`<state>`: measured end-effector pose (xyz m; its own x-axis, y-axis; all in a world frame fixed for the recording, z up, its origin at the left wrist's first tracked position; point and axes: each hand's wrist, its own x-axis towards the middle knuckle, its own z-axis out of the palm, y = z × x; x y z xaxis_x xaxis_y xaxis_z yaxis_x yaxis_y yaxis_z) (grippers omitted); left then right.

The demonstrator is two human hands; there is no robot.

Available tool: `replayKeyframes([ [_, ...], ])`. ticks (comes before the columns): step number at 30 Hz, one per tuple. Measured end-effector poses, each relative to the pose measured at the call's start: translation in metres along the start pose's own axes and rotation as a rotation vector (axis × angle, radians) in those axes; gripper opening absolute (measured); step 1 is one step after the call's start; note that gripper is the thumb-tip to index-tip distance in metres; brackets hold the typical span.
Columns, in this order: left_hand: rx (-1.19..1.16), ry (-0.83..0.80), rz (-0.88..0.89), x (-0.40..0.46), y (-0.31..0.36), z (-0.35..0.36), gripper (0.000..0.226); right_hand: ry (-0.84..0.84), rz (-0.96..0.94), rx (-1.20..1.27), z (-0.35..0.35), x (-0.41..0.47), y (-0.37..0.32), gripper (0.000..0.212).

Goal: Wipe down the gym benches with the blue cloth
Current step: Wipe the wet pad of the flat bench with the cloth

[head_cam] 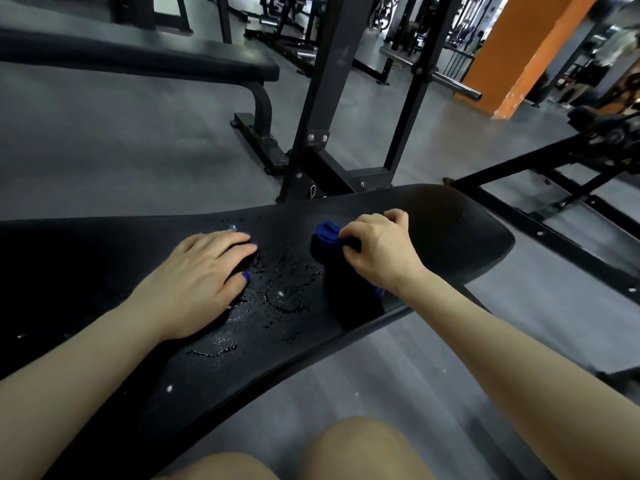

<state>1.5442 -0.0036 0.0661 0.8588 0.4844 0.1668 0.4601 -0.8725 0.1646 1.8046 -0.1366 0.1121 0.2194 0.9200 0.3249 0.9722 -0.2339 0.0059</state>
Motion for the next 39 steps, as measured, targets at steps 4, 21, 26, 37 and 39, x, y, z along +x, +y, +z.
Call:
replayKeyframes([
  [4,0.004,0.009,0.002,0.0,0.002,-0.002,0.063,-0.101,0.26,0.397,-0.022,0.009,0.004,0.015],
  [21,0.017,0.006,0.002,0.0,0.001,0.0,0.061,-0.41,0.088,0.207,0.006,0.02,0.027,0.057],
  [26,0.026,0.009,0.009,0.0,0.001,0.001,0.061,-0.342,0.131,0.189,0.037,0.062,0.016,0.055],
  [37,0.005,0.0,0.014,0.0,-0.001,0.001,0.061,-0.283,-0.262,0.33,0.026,0.023,0.018,0.036],
  [39,0.001,-0.005,0.016,0.001,0.0,0.001,0.063,-0.261,-0.086,0.274,0.016,0.004,0.058,0.036],
])
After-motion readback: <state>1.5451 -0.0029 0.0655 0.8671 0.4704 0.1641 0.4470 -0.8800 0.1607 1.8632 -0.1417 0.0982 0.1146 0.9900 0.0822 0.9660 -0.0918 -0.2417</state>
